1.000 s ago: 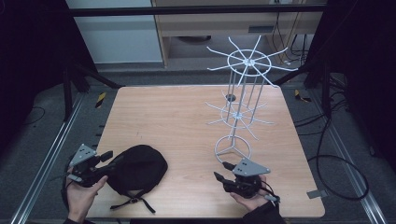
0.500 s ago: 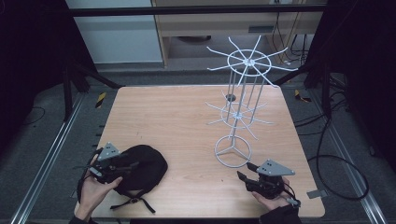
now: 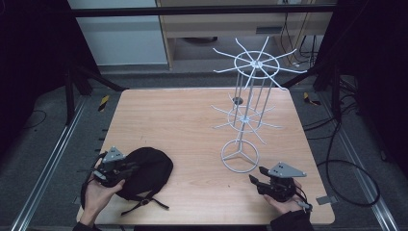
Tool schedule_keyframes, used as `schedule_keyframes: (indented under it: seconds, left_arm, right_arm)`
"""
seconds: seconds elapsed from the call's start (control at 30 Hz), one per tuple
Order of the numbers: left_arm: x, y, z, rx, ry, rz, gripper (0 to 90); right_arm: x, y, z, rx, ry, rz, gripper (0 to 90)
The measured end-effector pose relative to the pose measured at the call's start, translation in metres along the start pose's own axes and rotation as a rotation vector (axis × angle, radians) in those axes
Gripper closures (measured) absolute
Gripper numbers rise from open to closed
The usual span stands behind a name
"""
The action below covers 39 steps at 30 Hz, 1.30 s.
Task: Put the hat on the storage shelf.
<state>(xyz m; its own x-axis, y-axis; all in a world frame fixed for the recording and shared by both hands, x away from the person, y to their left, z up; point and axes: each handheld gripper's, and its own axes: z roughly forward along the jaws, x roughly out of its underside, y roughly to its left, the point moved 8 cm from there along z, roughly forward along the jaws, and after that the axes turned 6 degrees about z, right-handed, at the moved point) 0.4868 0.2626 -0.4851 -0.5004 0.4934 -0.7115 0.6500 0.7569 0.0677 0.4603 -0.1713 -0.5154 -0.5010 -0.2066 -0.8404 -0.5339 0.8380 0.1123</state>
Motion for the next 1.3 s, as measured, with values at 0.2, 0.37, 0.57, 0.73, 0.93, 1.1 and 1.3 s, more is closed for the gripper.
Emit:
schedule_keyframes:
  seconds: [0.2,0.37,0.57,0.73,0.93,1.1,1.3]
  left_arm:
    - [-0.016,-0.005,-0.019,0.002,-0.122,-0.018,79.4]
    - [-0.033,-0.014,-0.034,0.004,-0.227,-0.018,79.6]
    - [-0.051,-0.027,-0.050,0.024,-0.340,-0.025,79.7]
    - [-0.065,-0.034,-0.061,0.049,-0.425,-0.041,79.7]
    - [-0.088,-0.039,-0.073,0.068,-0.534,-0.056,79.7]
    - [-0.105,-0.043,-0.081,0.074,-0.611,-0.065,79.7]
    - [-0.120,-0.046,-0.087,0.075,-0.676,-0.085,79.7]
  right_arm:
    - [0.001,-0.004,0.000,0.009,0.007,0.014,48.9]
    - [0.001,-0.008,-0.001,0.017,-0.004,0.017,48.9]
    - [0.001,-0.010,-0.003,0.022,-0.011,0.027,48.9]
    - [0.001,-0.012,-0.003,0.029,-0.014,0.031,48.8]
    - [0.000,-0.012,-0.004,0.032,-0.021,0.039,48.8]
    - [0.001,-0.013,-0.004,0.034,-0.021,0.036,48.7]
    - [0.001,-0.014,-0.003,0.035,-0.020,0.037,48.4]
